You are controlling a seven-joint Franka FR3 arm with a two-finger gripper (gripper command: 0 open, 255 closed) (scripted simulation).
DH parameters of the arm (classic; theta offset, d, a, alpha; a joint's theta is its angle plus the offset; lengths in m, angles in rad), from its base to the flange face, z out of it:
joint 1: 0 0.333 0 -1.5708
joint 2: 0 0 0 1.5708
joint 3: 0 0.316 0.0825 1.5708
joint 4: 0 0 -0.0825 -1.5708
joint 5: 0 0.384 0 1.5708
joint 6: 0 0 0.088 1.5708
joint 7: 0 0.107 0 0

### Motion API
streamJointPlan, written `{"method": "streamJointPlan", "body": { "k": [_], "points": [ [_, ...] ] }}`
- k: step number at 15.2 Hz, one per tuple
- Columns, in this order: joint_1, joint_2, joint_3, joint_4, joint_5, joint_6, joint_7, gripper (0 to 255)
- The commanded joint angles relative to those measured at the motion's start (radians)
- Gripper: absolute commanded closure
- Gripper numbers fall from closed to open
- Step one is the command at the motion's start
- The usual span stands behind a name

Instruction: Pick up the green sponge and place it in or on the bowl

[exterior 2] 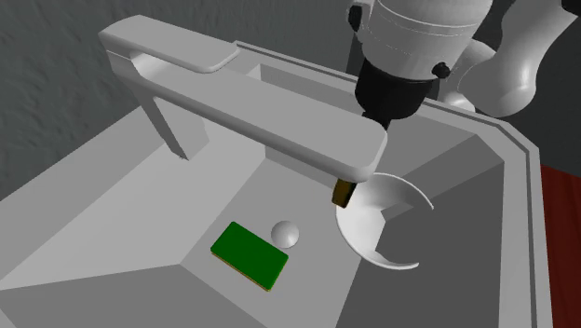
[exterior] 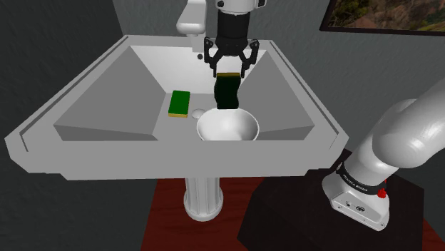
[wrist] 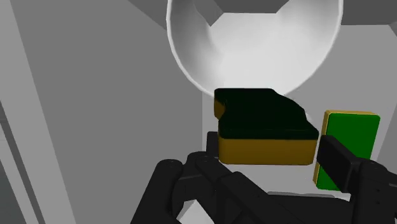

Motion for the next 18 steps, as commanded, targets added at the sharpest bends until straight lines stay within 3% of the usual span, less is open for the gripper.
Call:
{"method": "streamJointPlan", "body": {
  "k": [1, 18],
  "points": [
    [0.015, -0.041, 0.01, -0.03, 0.02, -0.009, 0.017, 255],
    [0.019, -0.003, 0.037, -0.23, 0.018, 0.226, 0.031, 255]
  ]
}}
